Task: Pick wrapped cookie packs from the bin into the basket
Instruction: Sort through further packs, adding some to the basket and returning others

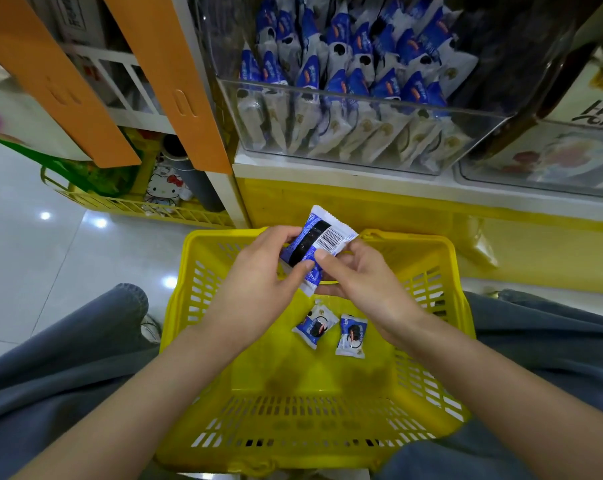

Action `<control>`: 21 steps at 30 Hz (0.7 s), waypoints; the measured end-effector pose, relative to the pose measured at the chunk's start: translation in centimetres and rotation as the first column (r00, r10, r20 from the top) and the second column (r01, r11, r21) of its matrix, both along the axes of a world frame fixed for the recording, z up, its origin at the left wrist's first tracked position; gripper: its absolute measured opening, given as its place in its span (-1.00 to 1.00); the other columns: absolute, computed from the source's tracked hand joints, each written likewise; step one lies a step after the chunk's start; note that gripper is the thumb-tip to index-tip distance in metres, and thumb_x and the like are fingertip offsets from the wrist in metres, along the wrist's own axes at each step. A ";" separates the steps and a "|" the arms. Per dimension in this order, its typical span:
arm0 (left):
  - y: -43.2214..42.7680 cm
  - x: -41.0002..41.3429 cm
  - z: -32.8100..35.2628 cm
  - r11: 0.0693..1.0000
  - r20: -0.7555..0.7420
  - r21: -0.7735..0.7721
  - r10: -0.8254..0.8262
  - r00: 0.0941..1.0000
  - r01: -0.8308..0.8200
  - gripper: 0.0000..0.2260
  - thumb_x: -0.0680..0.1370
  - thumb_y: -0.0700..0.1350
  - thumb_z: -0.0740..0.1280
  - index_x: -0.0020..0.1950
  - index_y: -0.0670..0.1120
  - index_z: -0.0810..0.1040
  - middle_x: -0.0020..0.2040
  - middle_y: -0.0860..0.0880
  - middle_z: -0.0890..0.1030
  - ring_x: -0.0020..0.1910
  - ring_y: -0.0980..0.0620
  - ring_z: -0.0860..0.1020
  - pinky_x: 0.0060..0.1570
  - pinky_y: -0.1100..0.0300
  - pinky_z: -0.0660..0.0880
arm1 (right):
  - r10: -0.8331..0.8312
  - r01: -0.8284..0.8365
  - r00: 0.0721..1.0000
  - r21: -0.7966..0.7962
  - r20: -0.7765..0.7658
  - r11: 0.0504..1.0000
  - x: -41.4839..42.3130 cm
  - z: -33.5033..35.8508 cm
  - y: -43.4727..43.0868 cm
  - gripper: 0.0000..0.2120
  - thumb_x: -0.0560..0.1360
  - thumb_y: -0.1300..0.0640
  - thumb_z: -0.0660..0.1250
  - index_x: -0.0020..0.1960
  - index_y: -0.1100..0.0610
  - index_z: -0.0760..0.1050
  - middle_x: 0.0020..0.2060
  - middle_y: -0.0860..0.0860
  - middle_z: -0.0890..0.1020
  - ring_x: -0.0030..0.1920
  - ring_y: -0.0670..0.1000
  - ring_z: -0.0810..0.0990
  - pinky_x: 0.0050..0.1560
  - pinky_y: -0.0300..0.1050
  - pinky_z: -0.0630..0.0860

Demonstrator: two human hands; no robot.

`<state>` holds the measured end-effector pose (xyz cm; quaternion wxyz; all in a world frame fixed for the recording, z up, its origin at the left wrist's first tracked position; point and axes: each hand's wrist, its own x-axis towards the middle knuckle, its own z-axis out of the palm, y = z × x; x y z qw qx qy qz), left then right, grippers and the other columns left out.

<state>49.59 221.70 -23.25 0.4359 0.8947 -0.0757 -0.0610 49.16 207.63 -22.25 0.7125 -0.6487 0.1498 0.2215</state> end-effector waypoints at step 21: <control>0.3 0.1 1.4 0.975 0.125 0.188 -0.142 0.982 0.117 -0.81 0.46 -0.33 0.34 -0.01 -0.11 0.44 0.07 -0.01 0.43 0.09 0.04 0.42 -0.04 0.13 0.42 | 0.028 -0.024 0.999 -0.163 0.023 0.986 1.1 0.3 -0.8 -0.78 0.49 0.10 0.33 0.10 0.15 0.48 -0.19 0.02 0.66 -0.20 -0.06 0.62 -0.12 -0.19 0.56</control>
